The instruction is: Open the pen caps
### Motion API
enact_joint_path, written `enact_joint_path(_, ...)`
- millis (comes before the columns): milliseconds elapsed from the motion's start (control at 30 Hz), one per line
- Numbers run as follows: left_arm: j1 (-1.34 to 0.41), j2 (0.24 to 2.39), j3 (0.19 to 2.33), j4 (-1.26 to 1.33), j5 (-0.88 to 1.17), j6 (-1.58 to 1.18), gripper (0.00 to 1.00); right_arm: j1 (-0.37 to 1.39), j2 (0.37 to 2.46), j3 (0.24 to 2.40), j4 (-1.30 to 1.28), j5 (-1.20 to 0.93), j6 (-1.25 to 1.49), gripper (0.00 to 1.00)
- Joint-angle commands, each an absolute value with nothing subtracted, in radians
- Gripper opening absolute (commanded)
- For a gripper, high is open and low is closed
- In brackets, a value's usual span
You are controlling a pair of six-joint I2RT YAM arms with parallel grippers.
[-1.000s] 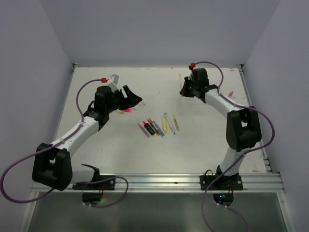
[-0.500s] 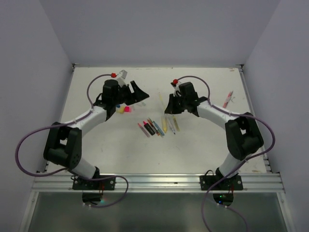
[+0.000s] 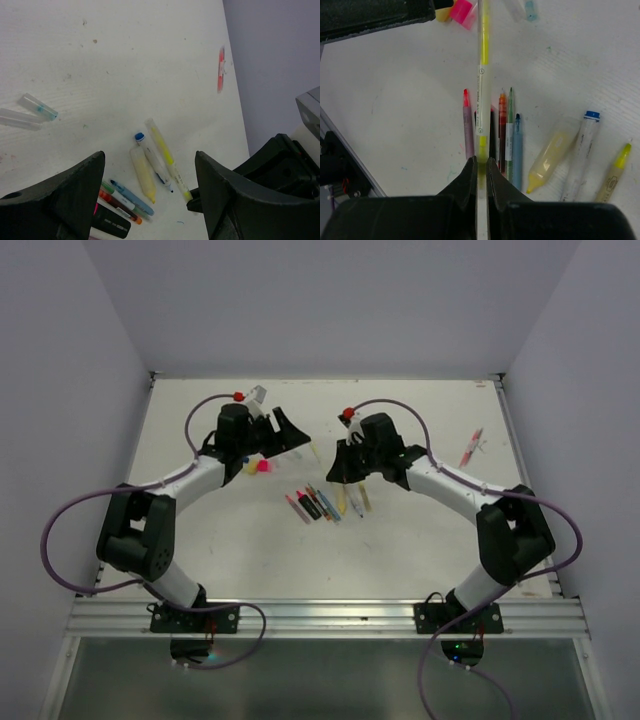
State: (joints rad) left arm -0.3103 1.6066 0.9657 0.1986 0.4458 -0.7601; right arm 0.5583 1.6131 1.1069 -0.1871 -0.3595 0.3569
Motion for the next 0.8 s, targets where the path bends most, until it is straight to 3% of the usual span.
enact_joint_path(0,-0.316,1.623,1.017,0.235,0.472,-0.776,0.76,0.589,1.618,1.149,-0.173,-0.388,0.339,0.00)
enact_joint_path(233,-0.316,1.667,1.025,0.241,0.485,-0.788,0.75,0.612,1.624,1.172,-0.170,-0.385,0.341,0.00)
enact_joint_path(433,-0.316,1.677,1.028,0.245,0.489,-0.795,0.64,0.627,1.629,1.183,-0.169,-0.379,0.345,0.00)
enact_joint_path(533,-0.316,1.675,1.028,0.249,0.494,-0.796,0.52,0.632,1.635,1.187,-0.169,-0.376,0.345,0.00)
enact_joint_path(633,-0.316,1.675,1.026,0.250,0.494,-0.798,0.47,0.637,1.640,1.195,-0.178,-0.376,0.341,0.00)
enact_joint_path(767,-0.316,1.677,1.026,0.250,0.495,-0.796,0.24,0.643,1.643,1.195,-0.178,-0.373,0.339,0.00)
